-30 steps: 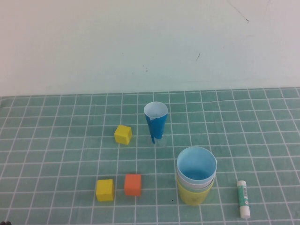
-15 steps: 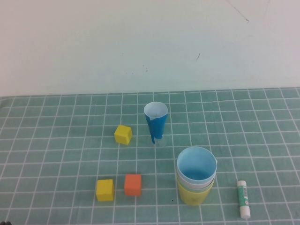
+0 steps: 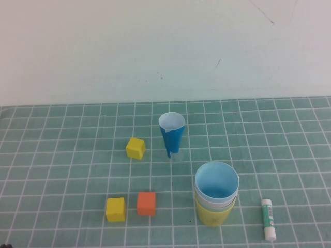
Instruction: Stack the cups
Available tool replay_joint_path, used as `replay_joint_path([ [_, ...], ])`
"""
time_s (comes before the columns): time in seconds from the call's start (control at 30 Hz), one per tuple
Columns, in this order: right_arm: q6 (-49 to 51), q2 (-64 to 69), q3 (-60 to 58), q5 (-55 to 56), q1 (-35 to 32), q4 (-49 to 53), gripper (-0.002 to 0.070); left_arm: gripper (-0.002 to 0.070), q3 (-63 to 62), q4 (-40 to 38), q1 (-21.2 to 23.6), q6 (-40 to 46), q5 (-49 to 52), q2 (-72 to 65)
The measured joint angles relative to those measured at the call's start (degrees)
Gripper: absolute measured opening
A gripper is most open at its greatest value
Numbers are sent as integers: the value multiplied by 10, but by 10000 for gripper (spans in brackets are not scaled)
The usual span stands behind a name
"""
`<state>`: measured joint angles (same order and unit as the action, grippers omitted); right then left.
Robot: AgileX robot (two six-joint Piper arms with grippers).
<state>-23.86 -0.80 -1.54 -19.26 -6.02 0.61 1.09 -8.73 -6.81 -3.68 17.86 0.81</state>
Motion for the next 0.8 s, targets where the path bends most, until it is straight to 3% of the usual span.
replay_joint_path([
  [0.47, 9, 0, 1, -1, -25, 1, -1, -2, 0, 0, 0, 1, 0, 0],
  [0.8, 183, 0, 1, -1, -25, 1, -1, -2, 0, 0, 0, 1, 0, 0],
])
